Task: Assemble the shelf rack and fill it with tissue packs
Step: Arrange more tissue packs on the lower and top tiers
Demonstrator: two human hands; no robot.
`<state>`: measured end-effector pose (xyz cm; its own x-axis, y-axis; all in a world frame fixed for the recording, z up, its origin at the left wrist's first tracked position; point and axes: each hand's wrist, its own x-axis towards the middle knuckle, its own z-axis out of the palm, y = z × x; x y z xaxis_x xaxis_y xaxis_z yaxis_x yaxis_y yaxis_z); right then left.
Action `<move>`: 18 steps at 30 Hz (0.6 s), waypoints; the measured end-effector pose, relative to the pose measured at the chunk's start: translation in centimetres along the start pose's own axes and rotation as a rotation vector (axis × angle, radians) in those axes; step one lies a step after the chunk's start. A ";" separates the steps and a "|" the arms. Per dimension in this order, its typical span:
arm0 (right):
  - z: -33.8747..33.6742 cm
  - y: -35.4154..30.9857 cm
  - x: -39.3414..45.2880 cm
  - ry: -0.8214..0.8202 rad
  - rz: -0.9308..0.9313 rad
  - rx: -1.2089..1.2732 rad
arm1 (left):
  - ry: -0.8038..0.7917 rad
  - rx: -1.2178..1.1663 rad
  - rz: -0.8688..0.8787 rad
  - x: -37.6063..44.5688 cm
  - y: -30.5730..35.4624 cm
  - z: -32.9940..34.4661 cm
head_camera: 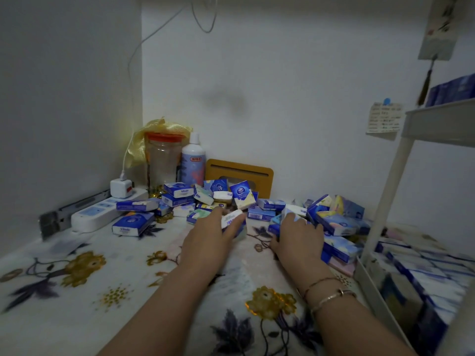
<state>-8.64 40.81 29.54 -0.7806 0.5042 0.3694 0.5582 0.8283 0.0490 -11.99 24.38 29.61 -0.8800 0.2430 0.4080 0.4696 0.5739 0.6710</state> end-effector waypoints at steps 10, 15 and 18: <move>1.3 0.7 1.1 0.013 0.010 0.158 | -0.022 -0.167 0.029 0.0 0.1 -0.1; 0.5 0.4 0.4 0.104 -0.049 0.173 | -0.014 -0.327 -0.048 0.1 0.1 -0.2; -0.4 0.2 -0.4 0.154 -0.012 0.454 | -0.048 -0.411 -0.121 0.5 0.1 -0.3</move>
<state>-8.12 40.69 29.76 -0.7162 0.4804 0.5062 0.3432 0.8741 -0.3439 -12.35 24.32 30.04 -0.9283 0.2346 0.2885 0.3434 0.2436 0.9070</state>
